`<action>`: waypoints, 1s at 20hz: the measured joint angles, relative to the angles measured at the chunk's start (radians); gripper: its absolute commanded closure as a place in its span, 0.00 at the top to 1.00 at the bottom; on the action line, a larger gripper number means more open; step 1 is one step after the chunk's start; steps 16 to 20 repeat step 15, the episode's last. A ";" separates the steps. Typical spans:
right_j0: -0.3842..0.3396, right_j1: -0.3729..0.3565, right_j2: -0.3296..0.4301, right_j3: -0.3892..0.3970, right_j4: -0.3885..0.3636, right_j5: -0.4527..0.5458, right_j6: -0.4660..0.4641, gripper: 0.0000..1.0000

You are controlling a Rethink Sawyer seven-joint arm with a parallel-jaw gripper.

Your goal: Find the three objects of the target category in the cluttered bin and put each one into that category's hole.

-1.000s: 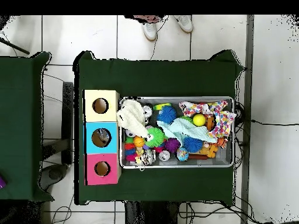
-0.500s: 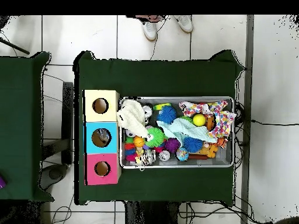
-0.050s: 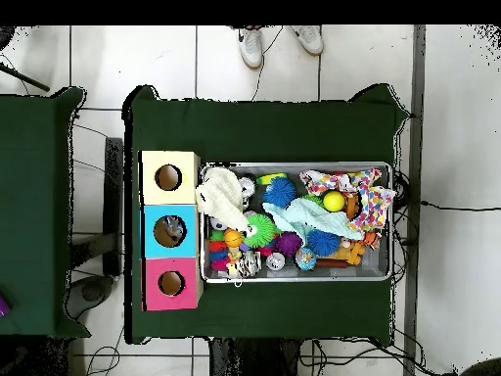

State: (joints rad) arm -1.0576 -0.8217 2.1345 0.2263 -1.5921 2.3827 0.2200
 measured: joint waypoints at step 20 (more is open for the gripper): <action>0.020 0.004 -0.194 0.011 0.200 -0.097 0.124 0.00</action>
